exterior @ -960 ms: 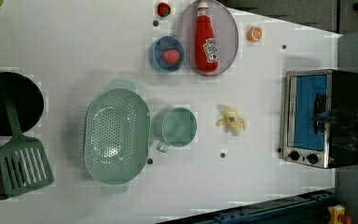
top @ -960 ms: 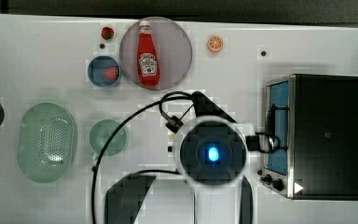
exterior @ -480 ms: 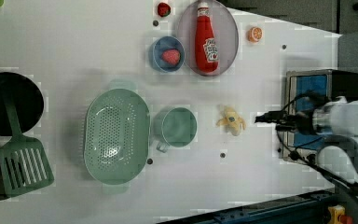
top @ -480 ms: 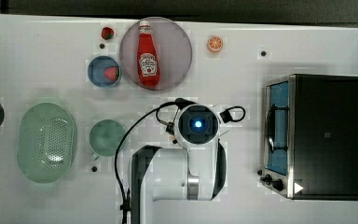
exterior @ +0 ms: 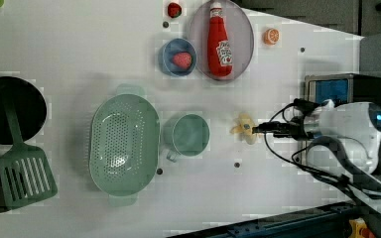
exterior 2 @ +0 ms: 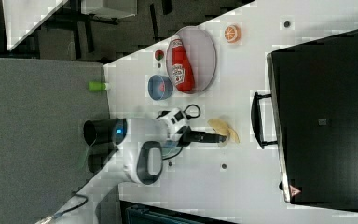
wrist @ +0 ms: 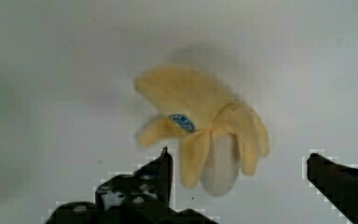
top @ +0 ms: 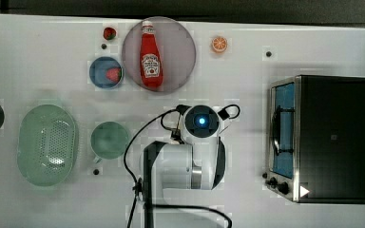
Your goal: Pick Banana and place it in mug.
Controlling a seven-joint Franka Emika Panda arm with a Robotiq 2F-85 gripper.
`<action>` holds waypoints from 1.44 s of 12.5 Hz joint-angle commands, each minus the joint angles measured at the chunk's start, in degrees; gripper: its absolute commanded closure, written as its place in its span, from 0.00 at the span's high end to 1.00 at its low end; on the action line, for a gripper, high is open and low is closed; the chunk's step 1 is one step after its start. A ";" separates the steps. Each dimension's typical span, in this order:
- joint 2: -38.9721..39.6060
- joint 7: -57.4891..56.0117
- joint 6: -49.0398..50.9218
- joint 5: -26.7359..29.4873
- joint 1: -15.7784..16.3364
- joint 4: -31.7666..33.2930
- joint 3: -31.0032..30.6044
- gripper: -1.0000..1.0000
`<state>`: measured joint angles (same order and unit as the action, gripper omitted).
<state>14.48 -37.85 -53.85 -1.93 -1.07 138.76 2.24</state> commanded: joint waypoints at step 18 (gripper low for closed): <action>-13.54 -3.33 4.09 0.52 -1.05 0.86 0.12 0.32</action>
<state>2.66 -40.15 -50.36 -1.84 -1.08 141.00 1.53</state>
